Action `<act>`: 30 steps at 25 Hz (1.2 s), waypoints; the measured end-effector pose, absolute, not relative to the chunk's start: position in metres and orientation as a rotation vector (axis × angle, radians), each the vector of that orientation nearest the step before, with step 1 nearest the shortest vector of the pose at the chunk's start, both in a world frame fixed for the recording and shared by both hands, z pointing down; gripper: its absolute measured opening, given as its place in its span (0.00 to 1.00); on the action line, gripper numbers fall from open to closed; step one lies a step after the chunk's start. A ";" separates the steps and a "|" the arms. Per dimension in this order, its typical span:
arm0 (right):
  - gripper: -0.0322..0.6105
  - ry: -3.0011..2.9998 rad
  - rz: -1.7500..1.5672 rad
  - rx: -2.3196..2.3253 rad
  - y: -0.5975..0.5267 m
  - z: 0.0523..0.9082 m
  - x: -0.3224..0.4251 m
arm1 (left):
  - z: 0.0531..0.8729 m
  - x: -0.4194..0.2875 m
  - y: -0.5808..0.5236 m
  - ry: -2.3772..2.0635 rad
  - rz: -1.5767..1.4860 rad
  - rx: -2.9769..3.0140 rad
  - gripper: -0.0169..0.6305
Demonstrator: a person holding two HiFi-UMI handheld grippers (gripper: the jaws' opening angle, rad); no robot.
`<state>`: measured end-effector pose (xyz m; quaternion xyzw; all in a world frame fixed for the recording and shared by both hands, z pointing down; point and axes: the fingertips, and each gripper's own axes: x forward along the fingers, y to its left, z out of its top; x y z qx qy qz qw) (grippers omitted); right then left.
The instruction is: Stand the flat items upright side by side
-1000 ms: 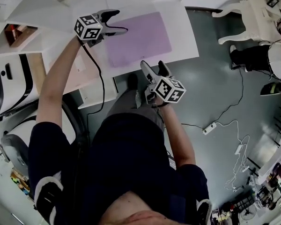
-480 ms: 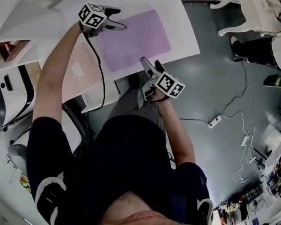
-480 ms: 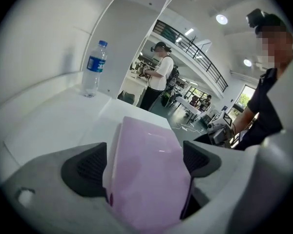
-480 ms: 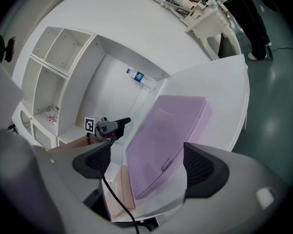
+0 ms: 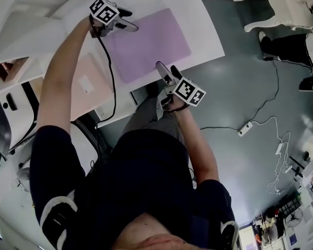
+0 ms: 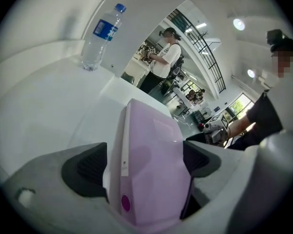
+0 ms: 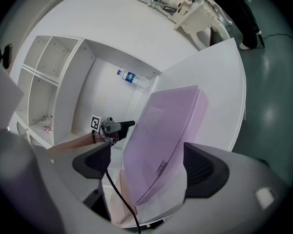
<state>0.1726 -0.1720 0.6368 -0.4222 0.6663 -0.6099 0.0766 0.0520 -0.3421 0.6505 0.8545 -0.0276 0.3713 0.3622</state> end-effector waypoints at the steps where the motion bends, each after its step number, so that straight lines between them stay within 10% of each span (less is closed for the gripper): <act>1: 0.74 1.993 -1.829 -1.266 -0.173 0.639 0.172 | 0.654 0.052 -0.344 -0.063 0.962 2.186 0.80; 30: 0.73 1.733 -1.890 -1.172 -0.191 0.675 0.172 | 0.690 0.071 -0.337 0.182 1.119 1.978 0.73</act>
